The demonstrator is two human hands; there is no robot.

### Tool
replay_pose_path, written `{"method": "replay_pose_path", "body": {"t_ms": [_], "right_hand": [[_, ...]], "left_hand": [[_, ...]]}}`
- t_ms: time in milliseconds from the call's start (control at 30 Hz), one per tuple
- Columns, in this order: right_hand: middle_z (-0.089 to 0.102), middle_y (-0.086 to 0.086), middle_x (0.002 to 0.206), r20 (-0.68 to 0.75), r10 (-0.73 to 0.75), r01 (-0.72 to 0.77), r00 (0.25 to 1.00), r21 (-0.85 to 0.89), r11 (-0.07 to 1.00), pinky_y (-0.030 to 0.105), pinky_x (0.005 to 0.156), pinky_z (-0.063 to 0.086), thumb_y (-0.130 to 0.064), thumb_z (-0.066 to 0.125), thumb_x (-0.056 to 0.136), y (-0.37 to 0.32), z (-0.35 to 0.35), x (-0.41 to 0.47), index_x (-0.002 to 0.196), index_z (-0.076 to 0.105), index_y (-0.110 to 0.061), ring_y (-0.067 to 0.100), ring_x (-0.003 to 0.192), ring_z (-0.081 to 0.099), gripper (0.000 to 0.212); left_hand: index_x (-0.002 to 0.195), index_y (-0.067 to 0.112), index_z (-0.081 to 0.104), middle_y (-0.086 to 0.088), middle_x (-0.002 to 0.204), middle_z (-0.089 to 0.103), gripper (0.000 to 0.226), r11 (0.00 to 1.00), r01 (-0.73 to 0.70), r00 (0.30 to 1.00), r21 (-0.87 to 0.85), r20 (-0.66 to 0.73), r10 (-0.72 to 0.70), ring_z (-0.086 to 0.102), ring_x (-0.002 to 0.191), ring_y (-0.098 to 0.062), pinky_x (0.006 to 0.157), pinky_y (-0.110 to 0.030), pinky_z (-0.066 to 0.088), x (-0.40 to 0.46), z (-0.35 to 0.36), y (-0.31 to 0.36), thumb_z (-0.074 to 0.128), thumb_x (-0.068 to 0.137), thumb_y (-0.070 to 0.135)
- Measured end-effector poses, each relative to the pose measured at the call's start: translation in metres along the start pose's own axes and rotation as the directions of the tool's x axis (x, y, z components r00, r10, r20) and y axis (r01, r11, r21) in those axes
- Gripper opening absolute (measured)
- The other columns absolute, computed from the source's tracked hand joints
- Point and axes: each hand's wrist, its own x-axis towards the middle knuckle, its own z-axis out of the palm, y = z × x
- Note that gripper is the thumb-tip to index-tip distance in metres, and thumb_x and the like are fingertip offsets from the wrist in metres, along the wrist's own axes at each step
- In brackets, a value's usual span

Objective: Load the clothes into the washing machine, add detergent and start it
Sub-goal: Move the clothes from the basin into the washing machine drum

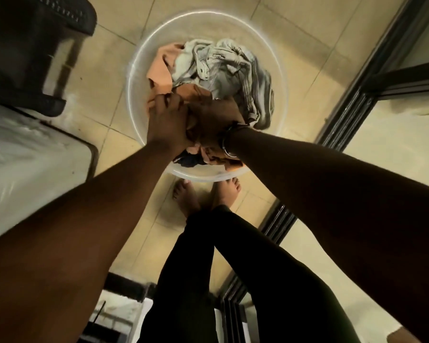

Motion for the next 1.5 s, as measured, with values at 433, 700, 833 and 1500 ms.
{"method": "replay_pose_path", "body": {"t_ms": [433,700,833,1500], "right_hand": [[0.073,0.002,0.093,-0.168,-0.07,0.078,0.983,0.04,0.996,0.034,0.085,0.054,-0.061,0.046,0.086,-0.007,-0.079,-0.068,0.143,0.037,-0.059,0.028,0.087,0.071,0.058],[0.071,-0.011,0.093,-0.158,0.123,-0.108,0.98,0.1,0.989,0.026,0.062,0.048,-0.052,0.037,0.084,-0.027,-0.099,-0.103,0.117,0.062,-0.04,0.02,0.079,0.069,0.043],[0.072,-0.004,0.096,-0.271,-0.014,0.048,0.962,0.122,0.991,0.039,0.077,0.054,-0.042,0.052,0.071,-0.05,-0.142,-0.139,0.108,0.068,-0.035,0.03,0.082,0.069,0.041],[0.041,-0.004,0.154,-0.475,0.173,0.273,0.863,0.725,0.632,0.038,0.119,0.033,-0.043,0.087,0.07,-0.131,-0.285,-0.332,0.154,0.028,-0.024,0.012,0.145,0.038,0.105]], "left_hand": [[0.13,0.024,0.055,0.001,0.134,0.059,0.056,0.927,-0.185,0.983,-0.327,-0.062,0.175,0.057,0.125,-0.025,0.091,-0.044,0.057,-0.058,-0.073,-0.015,0.068,0.082,0.049],[0.149,0.024,0.035,-0.016,0.145,0.042,0.124,0.941,-0.228,0.962,-0.252,-0.206,0.178,0.045,0.126,-0.038,0.09,-0.044,0.052,-0.115,-0.092,-0.017,0.081,0.047,0.076],[0.149,0.023,0.04,-0.014,0.156,0.032,0.131,0.956,-0.091,0.969,-0.278,-0.247,0.021,0.032,0.142,-0.037,0.108,-0.053,0.039,-0.135,-0.101,0.002,0.061,0.042,0.097],[0.132,0.031,0.054,0.009,0.115,0.071,0.063,0.68,-0.18,0.95,-0.711,-0.305,-0.068,0.063,0.104,0.0,0.085,-0.014,0.051,-0.263,-0.286,0.018,0.077,0.075,0.021]]}}
